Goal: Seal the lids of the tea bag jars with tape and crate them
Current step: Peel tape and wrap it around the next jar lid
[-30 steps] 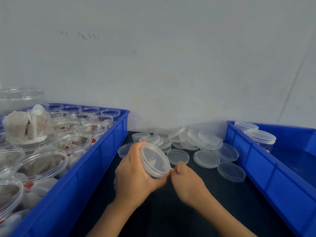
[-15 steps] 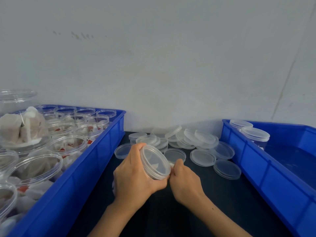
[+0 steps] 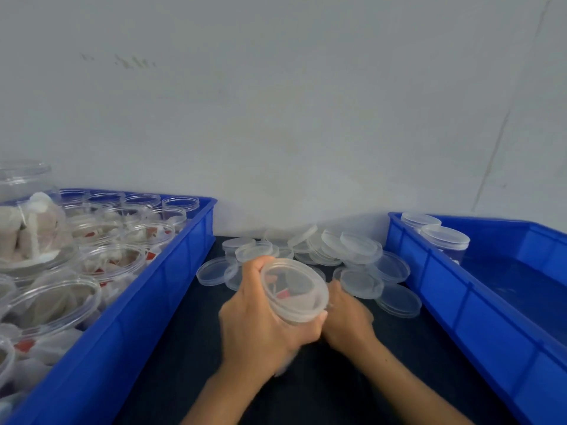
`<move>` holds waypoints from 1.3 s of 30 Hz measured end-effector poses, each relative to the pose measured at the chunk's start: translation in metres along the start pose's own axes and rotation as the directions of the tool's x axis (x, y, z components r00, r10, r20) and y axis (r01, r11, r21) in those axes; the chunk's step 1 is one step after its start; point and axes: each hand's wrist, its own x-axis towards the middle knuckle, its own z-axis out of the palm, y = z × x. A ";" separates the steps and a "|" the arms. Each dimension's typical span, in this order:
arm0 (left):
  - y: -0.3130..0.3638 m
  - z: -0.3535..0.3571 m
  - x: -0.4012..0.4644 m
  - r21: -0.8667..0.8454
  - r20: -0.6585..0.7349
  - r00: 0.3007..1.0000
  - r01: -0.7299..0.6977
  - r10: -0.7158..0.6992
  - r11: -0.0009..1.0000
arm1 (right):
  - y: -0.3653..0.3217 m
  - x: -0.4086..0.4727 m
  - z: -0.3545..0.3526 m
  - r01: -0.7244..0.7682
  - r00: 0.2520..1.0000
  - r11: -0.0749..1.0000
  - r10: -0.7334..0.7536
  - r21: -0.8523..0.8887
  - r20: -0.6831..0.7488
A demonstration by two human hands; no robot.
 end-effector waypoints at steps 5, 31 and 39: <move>-0.015 -0.001 0.004 0.024 -0.041 0.997 0.070 -0.069 0.997 | -0.005 0.006 0.003 0.051 0.992 0.995 -0.041 0.085 -0.119; -0.047 -0.001 0.009 -0.314 -0.016 0.965 0.244 -0.262 0.918 | -0.020 -0.018 0.021 -0.007 0.854 -0.004 -0.521 1.000 0.003; -0.046 0.001 0.010 -0.325 -0.035 0.967 0.228 -0.253 0.918 | -0.033 -0.025 0.024 -0.100 0.887 -0.203 -0.462 0.974 -0.005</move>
